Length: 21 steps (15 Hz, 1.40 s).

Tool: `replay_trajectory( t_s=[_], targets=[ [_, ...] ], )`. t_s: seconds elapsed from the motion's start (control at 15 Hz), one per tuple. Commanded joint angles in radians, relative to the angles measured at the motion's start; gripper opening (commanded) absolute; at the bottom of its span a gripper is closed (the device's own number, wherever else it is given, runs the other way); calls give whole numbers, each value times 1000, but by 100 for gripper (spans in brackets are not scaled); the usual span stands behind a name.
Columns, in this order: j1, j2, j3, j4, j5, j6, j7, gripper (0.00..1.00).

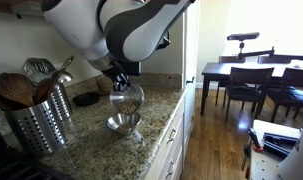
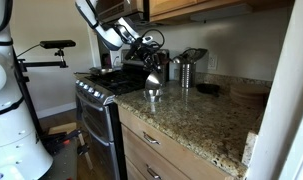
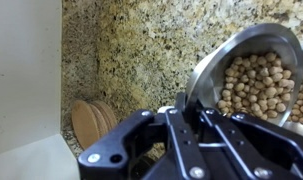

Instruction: Take the bowl on the right and pour the beans into the bowl on the left

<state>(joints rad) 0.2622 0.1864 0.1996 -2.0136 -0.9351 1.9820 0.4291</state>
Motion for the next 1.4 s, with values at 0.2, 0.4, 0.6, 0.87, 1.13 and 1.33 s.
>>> replay_trajectory(
  t_s=[0.2, 0.4, 0.6, 0.87, 1.13, 1.33],
  targets=[
    [18, -34, 27, -21, -9, -27, -13, 7],
    [26, -29, 32, -16, -20, -35, -2, 7],
    [35, -28, 31, -18, -36, -39, 13, 7],
    [27, -24, 18, -34, -83, -22, 36, 7],
    [21, -18, 6, -41, -120, -20, 48, 7],
    [22, -14, 4, -47, -140, -22, 58, 7]
  ],
)
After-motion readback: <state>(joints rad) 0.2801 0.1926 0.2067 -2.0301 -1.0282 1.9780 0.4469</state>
